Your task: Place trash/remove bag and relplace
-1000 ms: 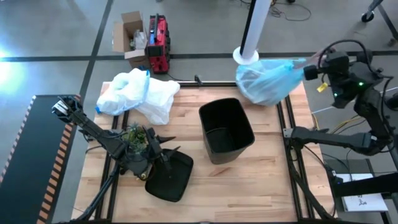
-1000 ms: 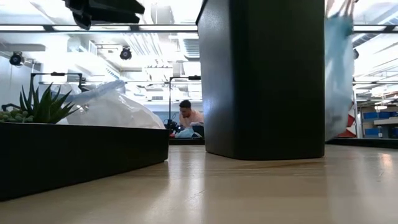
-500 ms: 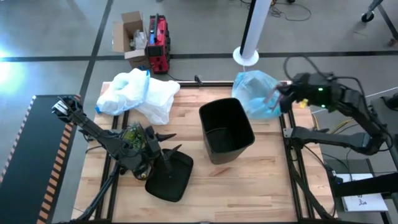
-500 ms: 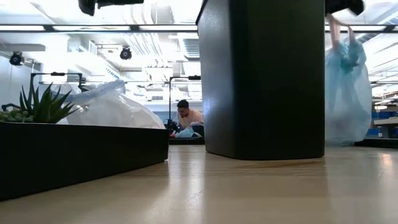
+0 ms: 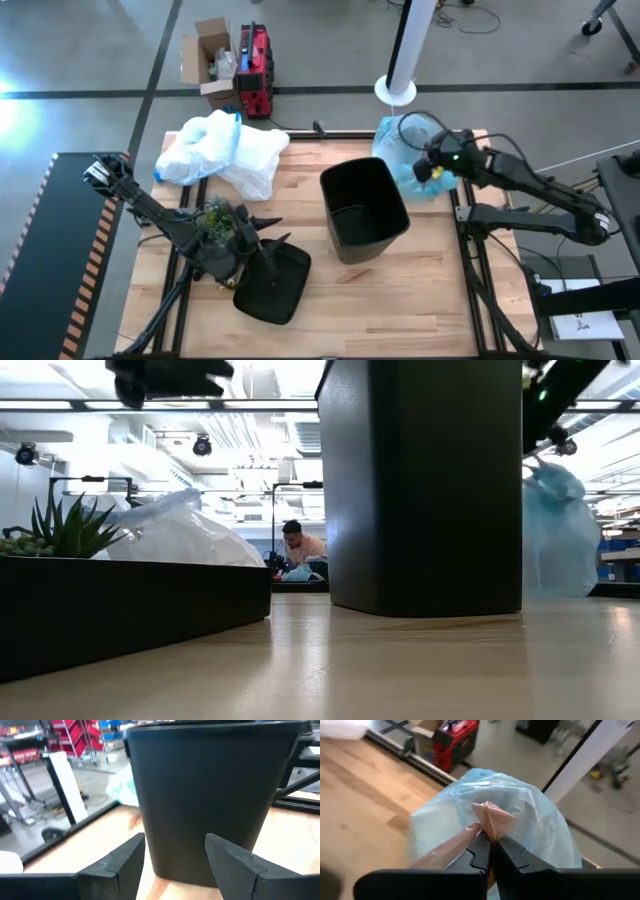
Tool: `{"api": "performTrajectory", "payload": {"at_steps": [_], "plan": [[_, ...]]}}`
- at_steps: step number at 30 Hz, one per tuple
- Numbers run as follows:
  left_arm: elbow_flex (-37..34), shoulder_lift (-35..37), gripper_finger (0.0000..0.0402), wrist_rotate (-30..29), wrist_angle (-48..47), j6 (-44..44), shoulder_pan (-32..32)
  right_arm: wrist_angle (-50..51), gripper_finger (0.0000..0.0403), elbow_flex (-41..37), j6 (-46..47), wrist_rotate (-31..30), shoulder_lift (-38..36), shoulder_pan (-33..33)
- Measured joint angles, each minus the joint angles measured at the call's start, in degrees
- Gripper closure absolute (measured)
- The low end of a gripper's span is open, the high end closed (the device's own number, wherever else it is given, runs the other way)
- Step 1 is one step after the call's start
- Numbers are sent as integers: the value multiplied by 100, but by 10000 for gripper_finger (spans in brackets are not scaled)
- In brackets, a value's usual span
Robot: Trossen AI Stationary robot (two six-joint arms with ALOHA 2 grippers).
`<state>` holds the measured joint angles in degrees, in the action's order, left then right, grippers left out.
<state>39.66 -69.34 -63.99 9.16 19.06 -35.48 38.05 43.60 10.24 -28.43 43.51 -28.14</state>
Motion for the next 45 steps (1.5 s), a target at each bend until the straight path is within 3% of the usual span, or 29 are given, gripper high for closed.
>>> {"api": "performTrajectory", "payload": {"at_steps": [7,11,15,21,26,35,45], "plan": [[-2,0,200,3,-672,808,0,-1569,378,-1186,-112,-337,479,0],[-7,-57,197,0,-852,1067,0,-1768,316,-1417,-80,-287,982,-1],[-7,-311,195,1,-860,1158,-9,-1618,246,-1060,40,81,1427,9],[-7,-867,200,1,-783,1180,-7,35,162,60,385,1086,2009,11],[-7,-1240,205,-1,-723,1180,-7,1595,129,817,511,1733,2478,15],[-7,-1635,203,-9,-761,1156,-79,3484,120,1618,872,1900,2917,204],[-11,-1773,190,-10,-815,1169,-81,4336,121,3051,956,1902,2646,583]]}}
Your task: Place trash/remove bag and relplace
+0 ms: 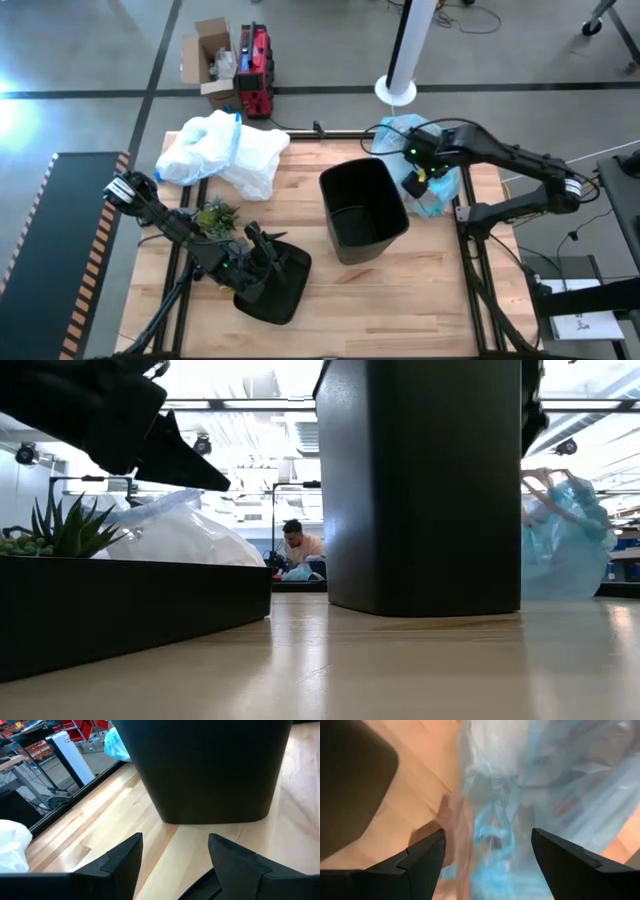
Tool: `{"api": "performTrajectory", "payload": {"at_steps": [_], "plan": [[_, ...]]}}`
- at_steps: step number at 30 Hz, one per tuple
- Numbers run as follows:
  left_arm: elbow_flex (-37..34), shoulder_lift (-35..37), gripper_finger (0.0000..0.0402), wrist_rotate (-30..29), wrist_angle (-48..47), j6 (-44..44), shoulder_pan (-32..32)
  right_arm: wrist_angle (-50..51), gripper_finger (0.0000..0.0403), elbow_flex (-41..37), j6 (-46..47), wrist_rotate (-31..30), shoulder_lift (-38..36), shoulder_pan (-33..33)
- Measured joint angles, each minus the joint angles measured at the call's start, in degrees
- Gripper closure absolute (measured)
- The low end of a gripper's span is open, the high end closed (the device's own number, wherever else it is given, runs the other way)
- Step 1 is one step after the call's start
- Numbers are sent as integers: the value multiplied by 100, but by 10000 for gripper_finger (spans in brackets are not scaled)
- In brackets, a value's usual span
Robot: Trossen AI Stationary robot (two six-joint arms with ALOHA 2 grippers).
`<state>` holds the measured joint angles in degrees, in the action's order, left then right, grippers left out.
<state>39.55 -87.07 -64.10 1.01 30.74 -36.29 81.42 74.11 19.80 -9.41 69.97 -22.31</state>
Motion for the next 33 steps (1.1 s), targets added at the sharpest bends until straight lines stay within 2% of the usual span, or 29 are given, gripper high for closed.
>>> {"api": "performTrajectory", "payload": {"at_steps": [6,9,11,15,20,24,27,31,33], "plan": [[0,28,192,-374,-5,-17,0,862,119,548,666,-64,-246,281],[0,35,197,-589,1,-20,0,814,125,541,1029,49,-487,568],[0,39,200,-629,-6,-22,0,773,130,519,1170,237,-652,867],[0,125,205,-636,-17,-144,-5,739,137,441,1586,180,-930,1547],[0,415,207,-596,-69,-391,-12,481,142,195,2285,-251,-1217,2470],[0,750,202,-586,-214,-407,-63,-84,139,-210,2546,-429,-1289,3170],[0,968,197,-588,-256,-434,-140,-932,135,-640,2506,-622,-1258,3639],[0,1230,192,-586,-383,-475,-263,-2219,133,-1239,1813,-706,-1092,4162],[2,1361,190,-583,-495,-479,-302,-2617,136,-1521,1473,-980,-1042,4389]]}}
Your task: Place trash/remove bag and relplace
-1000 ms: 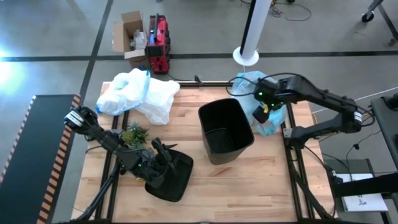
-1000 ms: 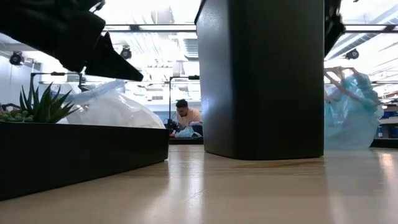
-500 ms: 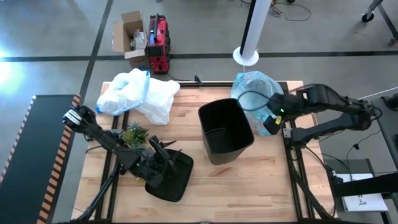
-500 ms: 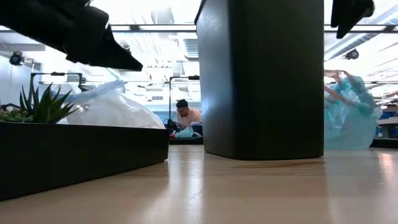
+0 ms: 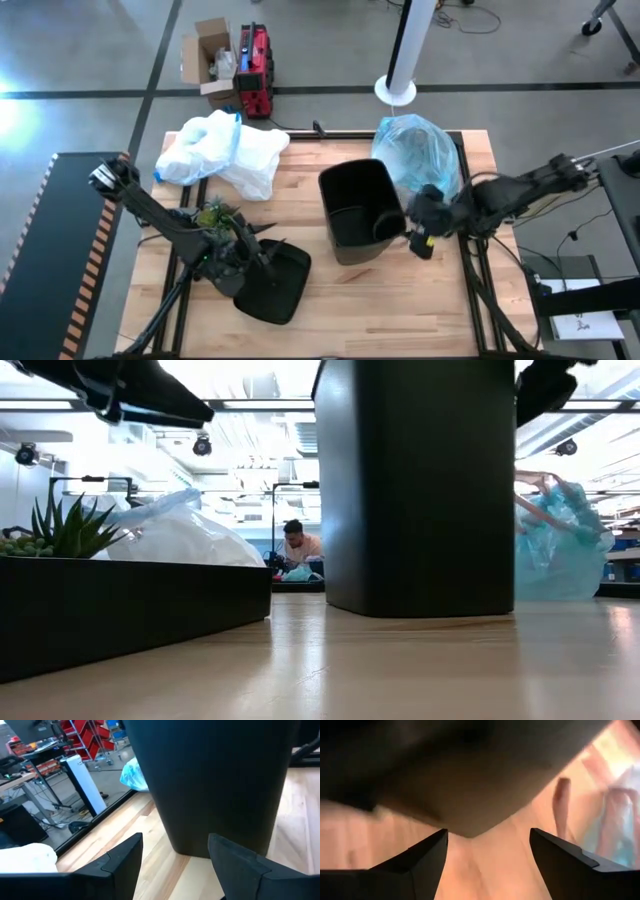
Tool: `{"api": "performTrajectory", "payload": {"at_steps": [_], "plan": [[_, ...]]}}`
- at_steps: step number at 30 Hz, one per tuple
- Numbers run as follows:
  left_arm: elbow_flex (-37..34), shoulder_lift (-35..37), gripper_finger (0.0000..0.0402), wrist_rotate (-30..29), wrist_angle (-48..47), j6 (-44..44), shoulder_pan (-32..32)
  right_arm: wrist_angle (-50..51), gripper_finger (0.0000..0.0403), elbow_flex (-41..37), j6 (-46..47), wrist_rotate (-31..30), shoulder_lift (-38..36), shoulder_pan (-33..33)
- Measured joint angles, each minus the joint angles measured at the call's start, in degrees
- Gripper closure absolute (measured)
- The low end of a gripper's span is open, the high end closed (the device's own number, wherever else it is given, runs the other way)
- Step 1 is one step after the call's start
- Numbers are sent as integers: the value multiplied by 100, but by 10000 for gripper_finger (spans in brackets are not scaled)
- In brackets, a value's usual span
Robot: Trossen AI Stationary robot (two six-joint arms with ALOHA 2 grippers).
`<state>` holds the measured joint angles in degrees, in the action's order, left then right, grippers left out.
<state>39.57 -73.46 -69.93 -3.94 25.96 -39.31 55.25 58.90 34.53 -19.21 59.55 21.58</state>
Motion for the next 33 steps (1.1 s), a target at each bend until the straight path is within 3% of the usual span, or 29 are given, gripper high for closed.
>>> {"api": "performTrajectory", "payload": {"at_steps": [5,10,17,20,24,27,33], "plan": [[-1,426,190,339,-393,8,-28,-1149,149,-680,-164,-808,89,427],[2,1040,202,451,-714,9,22,-3019,160,-1408,-552,-1238,321,776],[2,1981,210,-133,-1544,182,442,-5149,169,-1784,-1340,-1342,1164,1173],[2,2292,201,-8,-1752,201,883,-5696,166,-1782,-1565,-1547,1593,1337],[237,2495,192,939,-2228,206,1828,-5870,157,-1737,-1498,-1566,2083,1457],[670,2466,194,1615,-3174,206,2674,-5907,150,-1704,-1351,-1676,2376,1527],[1355,2103,213,1828,-5098,445,4259,-6070,140,-1701,-1120,-1695,2774,1535]]}}
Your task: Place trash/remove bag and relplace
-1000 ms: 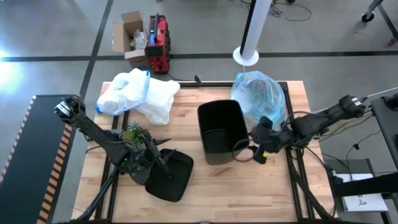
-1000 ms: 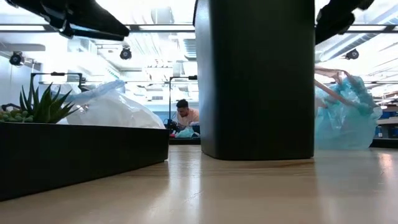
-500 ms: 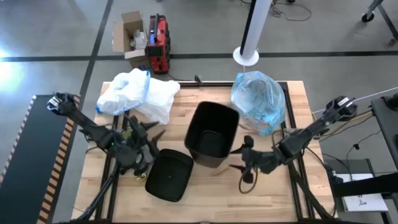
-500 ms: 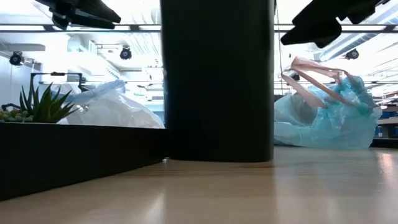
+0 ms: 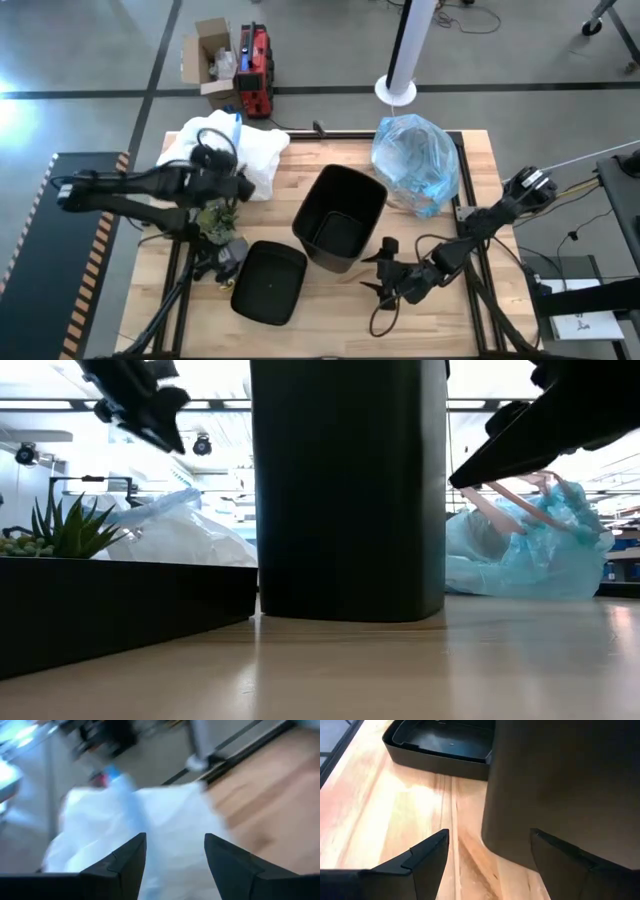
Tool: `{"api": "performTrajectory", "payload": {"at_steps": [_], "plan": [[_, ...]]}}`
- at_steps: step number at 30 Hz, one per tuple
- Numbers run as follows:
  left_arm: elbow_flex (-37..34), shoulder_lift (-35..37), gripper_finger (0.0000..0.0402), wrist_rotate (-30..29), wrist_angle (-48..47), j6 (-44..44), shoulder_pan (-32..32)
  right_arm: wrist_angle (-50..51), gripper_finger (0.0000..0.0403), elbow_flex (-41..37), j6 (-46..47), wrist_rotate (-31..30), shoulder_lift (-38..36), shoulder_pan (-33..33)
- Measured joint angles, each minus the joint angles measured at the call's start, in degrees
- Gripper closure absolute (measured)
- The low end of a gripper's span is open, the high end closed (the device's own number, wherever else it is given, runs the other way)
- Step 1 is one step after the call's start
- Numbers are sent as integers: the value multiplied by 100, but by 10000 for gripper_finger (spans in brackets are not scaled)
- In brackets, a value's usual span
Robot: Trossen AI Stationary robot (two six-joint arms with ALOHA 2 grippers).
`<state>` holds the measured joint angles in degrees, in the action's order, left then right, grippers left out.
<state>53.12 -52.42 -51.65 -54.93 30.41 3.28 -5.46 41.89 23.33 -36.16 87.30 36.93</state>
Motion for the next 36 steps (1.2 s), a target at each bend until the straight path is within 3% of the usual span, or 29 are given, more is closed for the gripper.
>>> {"api": "performTrajectory", "payload": {"at_steps": [7,16,19,25,29,36], "plan": [[-67,-400,235,839,-414,-223,1267,-19,132,0,31,2,64,-4],[-107,-1086,259,574,-344,-636,2299,-131,132,0,9,7,-19,-4],[-109,-1256,272,671,-188,-988,2417,-126,138,0,9,11,-19,-4],[-109,-1424,342,2081,425,-1599,2440,-128,149,0,9,9,-19,-4],[-109,-1492,394,2117,576,-1661,2449,-126,156,1,23,10,-19,-4],[46,-1317,400,2123,530,-1914,2447,-126,167,1,24,10,-19,-4]]}}
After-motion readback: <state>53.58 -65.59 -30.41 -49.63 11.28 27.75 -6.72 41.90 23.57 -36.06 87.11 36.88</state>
